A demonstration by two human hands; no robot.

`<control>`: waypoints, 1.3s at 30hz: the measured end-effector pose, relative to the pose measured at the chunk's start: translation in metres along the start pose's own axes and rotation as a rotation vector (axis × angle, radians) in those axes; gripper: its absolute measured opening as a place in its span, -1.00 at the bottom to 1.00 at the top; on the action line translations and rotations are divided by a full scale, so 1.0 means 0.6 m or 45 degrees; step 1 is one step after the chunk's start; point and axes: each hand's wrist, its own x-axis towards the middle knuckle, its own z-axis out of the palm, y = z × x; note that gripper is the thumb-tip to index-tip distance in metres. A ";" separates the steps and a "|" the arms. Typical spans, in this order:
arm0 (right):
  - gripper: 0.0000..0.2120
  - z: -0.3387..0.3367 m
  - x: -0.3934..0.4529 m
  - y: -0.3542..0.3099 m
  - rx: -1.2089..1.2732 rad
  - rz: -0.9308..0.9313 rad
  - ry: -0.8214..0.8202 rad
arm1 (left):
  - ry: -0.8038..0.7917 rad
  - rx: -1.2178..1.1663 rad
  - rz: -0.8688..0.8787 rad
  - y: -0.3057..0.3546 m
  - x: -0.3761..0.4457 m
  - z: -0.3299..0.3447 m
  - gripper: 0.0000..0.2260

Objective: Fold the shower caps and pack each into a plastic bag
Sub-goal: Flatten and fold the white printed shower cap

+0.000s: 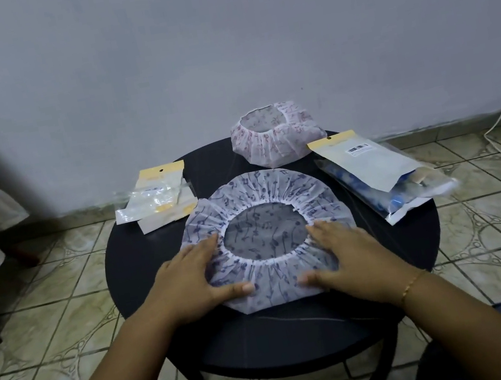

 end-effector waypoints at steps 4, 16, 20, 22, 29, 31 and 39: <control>-0.63 -0.023 0.013 0.019 0.337 0.123 0.617 | 0.478 -0.275 -0.188 -0.016 0.010 -0.013 -0.23; -0.80 -0.030 0.043 0.036 1.089 0.664 0.538 | 0.451 -0.660 -0.655 -0.020 0.044 -0.011 -0.54; -0.87 -0.022 0.047 0.039 1.497 0.738 0.576 | 0.603 -0.909 -0.549 -0.012 0.037 -0.016 -0.67; -0.79 -0.024 0.044 0.040 1.613 0.738 0.566 | 0.647 -0.919 -0.523 -0.014 0.035 -0.019 -0.70; -0.74 -0.015 0.036 0.044 1.253 0.659 0.588 | 0.602 -0.687 -0.493 -0.033 0.030 -0.010 -0.78; -0.82 -0.016 0.033 0.044 1.139 0.589 0.593 | 0.542 -0.578 -0.462 -0.039 0.023 -0.009 -0.80; -0.67 -0.038 -0.009 0.045 0.552 0.495 0.543 | 0.242 0.170 -0.124 -0.028 -0.006 -0.014 -0.58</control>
